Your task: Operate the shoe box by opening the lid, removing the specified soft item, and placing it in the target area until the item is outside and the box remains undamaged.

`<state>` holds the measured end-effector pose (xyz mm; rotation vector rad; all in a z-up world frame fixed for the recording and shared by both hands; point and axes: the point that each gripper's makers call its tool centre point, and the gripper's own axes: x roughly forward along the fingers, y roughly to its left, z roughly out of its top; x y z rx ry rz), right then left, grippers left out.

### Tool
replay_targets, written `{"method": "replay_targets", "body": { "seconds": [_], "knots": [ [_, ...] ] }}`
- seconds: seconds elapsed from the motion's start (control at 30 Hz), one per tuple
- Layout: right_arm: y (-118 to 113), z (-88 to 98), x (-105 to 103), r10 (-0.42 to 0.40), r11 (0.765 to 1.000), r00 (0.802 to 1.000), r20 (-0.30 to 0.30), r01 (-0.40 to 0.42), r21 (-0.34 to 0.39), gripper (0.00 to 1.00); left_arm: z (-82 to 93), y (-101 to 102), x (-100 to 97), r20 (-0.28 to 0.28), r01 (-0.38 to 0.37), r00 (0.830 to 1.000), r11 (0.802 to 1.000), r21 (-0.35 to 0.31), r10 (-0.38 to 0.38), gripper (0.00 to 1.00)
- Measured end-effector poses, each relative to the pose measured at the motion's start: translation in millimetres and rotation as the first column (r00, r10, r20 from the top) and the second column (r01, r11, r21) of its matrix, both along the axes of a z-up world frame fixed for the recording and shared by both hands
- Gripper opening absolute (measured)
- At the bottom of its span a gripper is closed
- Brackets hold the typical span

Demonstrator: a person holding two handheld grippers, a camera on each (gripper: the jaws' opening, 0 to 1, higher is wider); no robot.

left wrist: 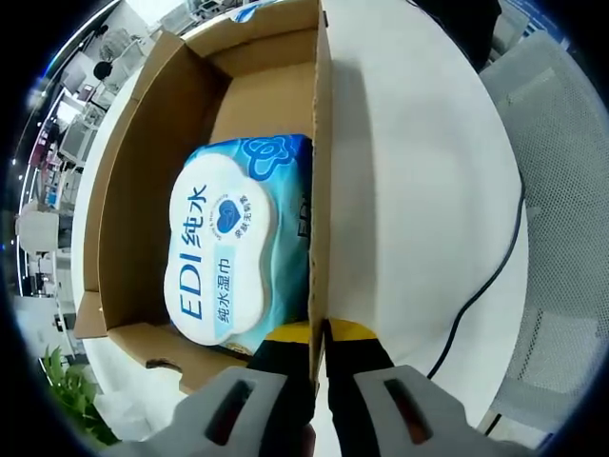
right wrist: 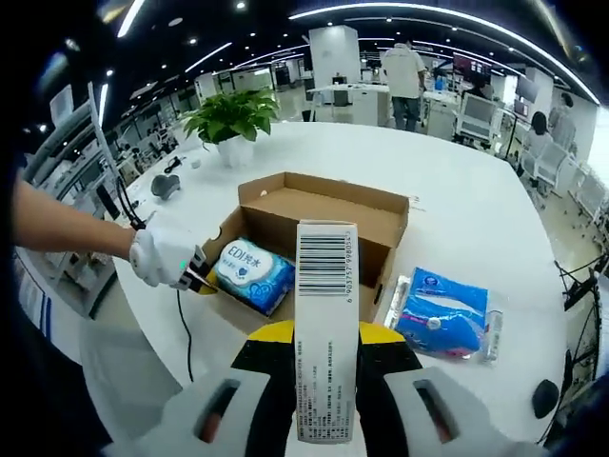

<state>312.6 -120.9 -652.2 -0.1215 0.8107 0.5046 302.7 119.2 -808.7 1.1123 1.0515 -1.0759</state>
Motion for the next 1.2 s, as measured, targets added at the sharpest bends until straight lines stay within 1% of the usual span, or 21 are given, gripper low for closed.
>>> {"method": "replay_targets", "body": {
  "seconds": [0.1, 0.47, 0.67, 0.8, 1.03, 1.2],
  "knots": [
    [-7.8, 1.2, -0.3, -0.027, 0.999, 1.000, -0.001, 0.027, 0.017, 0.18, 0.1, 0.3, 0.0, 0.000, -0.002, 1.000, 1.000, 0.001, 0.002, 0.02],
    [-46.6, 3.0, -4.1, -0.108, 0.994, 0.994, 0.003, 0.108, 0.008, 0.18, -0.7, 1.0, 1.2, 0.001, -0.008, 1.000, 1.000, 0.000, 0.008, 0.02],
    [-69.9, 3.7, -8.0, -0.173, 0.985, 0.985, 0.006, 0.173, 0.003, 0.18, -0.9, 0.4, 1.3, 0.000, -0.010, 1.000, 1.000, 0.001, 0.010, 0.02],
    [-88.1, 6.9, -6.2, -0.235, 0.972, 0.972, 0.013, 0.235, 0.008, 0.18, -0.9, 0.4, 1.3, -0.001, -0.010, 1.000, 1.000, 0.002, 0.010, 0.02],
    [-103.8, 14.4, -7.2, -0.269, 0.963, 0.963, 0.029, 0.269, 0.011, 0.18, -1.4, 0.0, 1.3, 0.000, -0.011, 1.000, 1.000, 0.003, 0.011, 0.02],
    [-112.1, 11.9, -9.2, -0.287, 0.958, 0.958, 0.029, 0.287, 0.004, 0.18, -1.1, 0.1, 1.0, 0.000, -0.011, 1.000, 1.000, 0.002, 0.011, 0.02]
  ]
}}
